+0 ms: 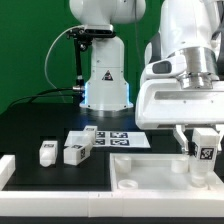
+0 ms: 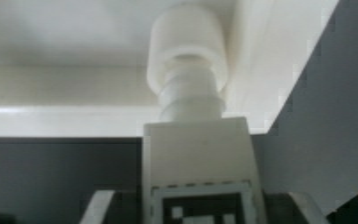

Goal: Assemble one leg

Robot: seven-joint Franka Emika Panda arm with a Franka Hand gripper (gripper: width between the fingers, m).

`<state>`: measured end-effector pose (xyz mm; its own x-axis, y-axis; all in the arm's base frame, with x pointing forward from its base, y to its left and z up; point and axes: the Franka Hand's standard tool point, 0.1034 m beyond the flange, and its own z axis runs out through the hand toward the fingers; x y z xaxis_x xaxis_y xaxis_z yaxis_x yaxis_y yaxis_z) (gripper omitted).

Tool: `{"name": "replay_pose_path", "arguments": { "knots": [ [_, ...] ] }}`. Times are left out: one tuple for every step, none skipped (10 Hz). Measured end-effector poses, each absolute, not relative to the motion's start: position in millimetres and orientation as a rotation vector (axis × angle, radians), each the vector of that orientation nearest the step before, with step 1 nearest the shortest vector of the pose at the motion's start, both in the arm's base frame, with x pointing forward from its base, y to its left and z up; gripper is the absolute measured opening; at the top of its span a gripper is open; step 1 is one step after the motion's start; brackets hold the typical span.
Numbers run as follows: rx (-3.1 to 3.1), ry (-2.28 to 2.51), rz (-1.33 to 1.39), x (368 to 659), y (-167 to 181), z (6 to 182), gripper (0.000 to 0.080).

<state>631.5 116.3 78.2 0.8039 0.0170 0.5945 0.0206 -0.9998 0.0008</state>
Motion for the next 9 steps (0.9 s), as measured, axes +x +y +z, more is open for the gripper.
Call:
{"name": "replay_pose_path", "arguments": {
  "knots": [
    [-2.977, -0.031, -0.987, 631.8, 116.1, 77.4, 0.0281],
    [-2.978, -0.030, -0.987, 632.4, 115.1, 76.5, 0.0281],
    [-2.983, -0.035, -0.976, 631.3, 116.4, 71.0, 0.0281],
    [-2.988, -0.034, -0.973, 630.5, 115.4, 65.6, 0.0281],
    [-2.996, -0.036, -0.962, 627.6, 114.7, 58.1, 0.0282],
    [-2.990, -0.038, -0.982, 627.8, 114.6, 57.3, 0.0282],
    [-2.988, -0.039, -0.990, 627.4, 114.3, 56.9, 0.0282],
    [-2.993, -0.042, -0.978, 627.1, 114.2, 56.9, 0.0282],
    [-3.000, -0.048, -0.959, 627.8, 114.2, 57.0, 0.0282]
  ]
}}
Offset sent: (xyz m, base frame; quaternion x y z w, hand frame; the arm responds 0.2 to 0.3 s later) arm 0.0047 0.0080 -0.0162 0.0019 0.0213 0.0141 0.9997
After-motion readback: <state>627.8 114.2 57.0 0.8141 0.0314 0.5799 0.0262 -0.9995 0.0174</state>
